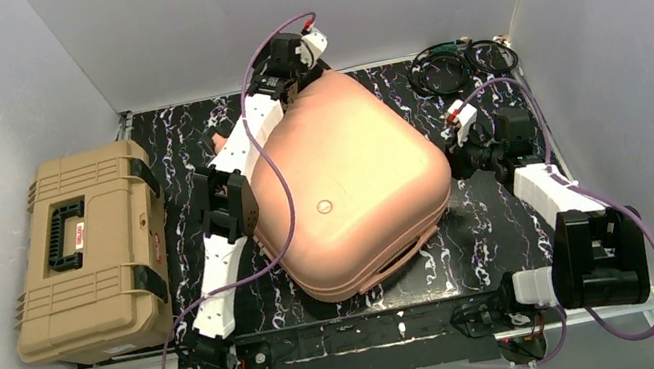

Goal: Pack the luggage
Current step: Zip the luggage at the center of the board.

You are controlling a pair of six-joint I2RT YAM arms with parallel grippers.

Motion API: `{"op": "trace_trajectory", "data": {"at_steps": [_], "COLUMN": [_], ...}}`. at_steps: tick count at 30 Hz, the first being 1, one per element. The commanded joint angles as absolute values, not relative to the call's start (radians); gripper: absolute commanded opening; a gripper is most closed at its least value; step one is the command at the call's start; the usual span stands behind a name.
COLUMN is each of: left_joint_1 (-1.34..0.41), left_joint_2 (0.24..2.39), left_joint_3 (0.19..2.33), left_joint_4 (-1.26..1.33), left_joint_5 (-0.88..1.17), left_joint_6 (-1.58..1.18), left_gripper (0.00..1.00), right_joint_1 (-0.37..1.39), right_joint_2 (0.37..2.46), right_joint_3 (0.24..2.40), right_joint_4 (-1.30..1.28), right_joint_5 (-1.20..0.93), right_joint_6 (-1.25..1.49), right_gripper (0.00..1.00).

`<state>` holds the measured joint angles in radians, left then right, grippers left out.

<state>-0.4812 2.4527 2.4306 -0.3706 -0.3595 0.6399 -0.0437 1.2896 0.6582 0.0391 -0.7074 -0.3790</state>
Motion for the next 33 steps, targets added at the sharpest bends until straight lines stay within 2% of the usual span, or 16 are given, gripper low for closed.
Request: {"op": "trace_trajectory", "data": {"at_steps": [1,6,8,13,16,19,26,33], "left_joint_1": [-0.692,-0.632,-0.607,-0.53,-0.477,-0.444,-0.426,-0.375], "left_joint_2": [2.347,2.186,2.087,1.849,1.75,1.637,1.239,1.067], "left_joint_3": [2.437,2.393,2.299,2.097,2.046,1.961,1.478,1.146], "left_joint_4": [-0.519,-0.424,-0.34,-0.219,-0.281,-0.449,-0.686,-0.774], "left_joint_5": [-0.173,-0.308,-0.349,-0.424,-0.456,-0.448,-0.422,-0.342], "left_joint_6": [0.556,0.498,0.493,0.519,0.557,0.601,0.566,0.486], "left_gripper": [0.98,0.98,0.98,0.98,0.98,0.98,0.98,0.93], "right_joint_1": [-0.023,-0.025,-0.026,-0.029,-0.032,-0.035,-0.041,-0.043], "right_joint_2": [1.203,1.193,1.189,1.187,1.163,1.125,1.085,1.089], "right_joint_3": [0.717,0.759,0.773,0.817,0.818,0.805,0.832,0.833], "right_joint_4": [0.266,0.186,0.176,0.106,0.08,0.072,0.017,0.009], "right_joint_5": [-0.591,-0.563,-0.548,-0.539,-0.532,-0.528,-0.512,-0.531], "right_joint_6": [-0.438,-0.434,-0.419,-0.419,-0.425,-0.437,-0.459,-0.443], "right_gripper": [0.36,0.44,0.49,0.52,0.53,0.53,0.54,0.57]}}
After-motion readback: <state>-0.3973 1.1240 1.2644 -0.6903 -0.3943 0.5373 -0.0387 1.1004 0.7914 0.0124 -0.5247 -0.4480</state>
